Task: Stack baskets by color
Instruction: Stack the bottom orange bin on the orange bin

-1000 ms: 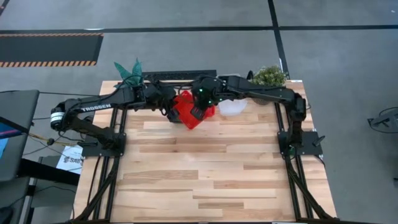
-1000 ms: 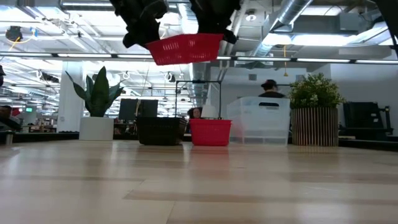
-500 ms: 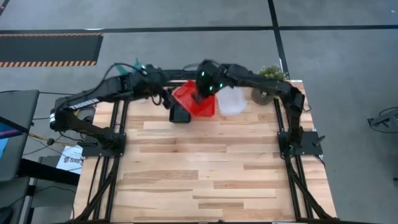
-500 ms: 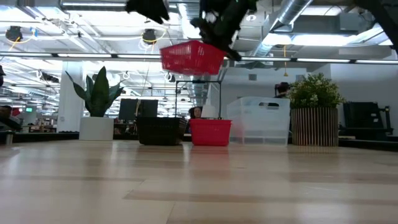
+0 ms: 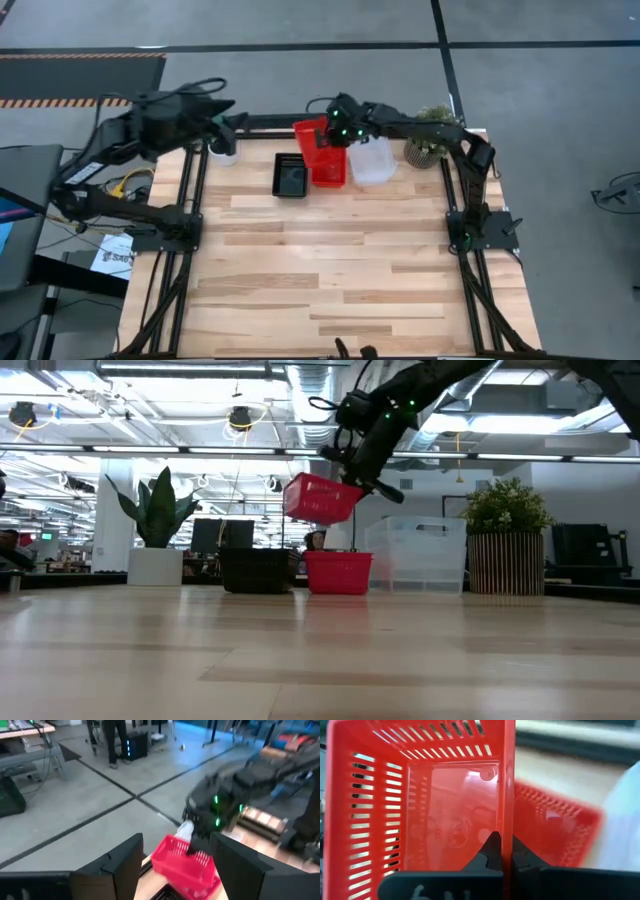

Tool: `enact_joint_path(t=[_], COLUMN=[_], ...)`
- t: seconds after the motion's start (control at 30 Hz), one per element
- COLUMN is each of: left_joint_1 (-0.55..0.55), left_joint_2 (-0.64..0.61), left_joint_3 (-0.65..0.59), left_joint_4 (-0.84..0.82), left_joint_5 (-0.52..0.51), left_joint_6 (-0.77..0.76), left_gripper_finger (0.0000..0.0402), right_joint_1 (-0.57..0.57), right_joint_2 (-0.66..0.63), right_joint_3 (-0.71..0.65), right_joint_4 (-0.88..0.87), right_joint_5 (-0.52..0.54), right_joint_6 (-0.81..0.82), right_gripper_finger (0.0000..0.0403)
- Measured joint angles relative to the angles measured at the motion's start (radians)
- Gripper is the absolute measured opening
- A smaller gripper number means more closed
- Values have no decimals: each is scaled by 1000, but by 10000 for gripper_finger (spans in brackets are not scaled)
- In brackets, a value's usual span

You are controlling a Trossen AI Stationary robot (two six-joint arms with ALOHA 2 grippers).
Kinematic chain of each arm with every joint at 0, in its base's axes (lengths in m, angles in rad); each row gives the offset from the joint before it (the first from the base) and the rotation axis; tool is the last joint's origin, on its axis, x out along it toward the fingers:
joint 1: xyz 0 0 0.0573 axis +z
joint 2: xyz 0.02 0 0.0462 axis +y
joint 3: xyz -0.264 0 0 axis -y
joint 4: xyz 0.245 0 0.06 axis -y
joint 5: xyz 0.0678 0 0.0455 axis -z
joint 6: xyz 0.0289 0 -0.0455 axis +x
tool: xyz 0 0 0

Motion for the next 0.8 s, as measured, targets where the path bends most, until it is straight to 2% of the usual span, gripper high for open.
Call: enact_joint_path(t=[0.13,0.27,0.53,0.8], left_joint_1=[0,0,0,0], left_joint_2=[-38,-63,-63,-61], left_joint_3=[0,0,-1,-1], left_joint_4=[-5,-5,-5,0], left_joint_5=[0,0,5,14], left_joint_6=[-19,-23,-19,-17], left_gripper_finger=[207,199,192,192], right_joint_1=[35,19,15,20], right_joint_2=[1,2,3,1], right_joint_3=[-54,-114,-142,-142], right_joint_4=[-5,4,2,-114], right_joint_5=[54,71,111,177], right_joint_6=[62,116,189,282], right_gripper_finger=[2,2,2,2])
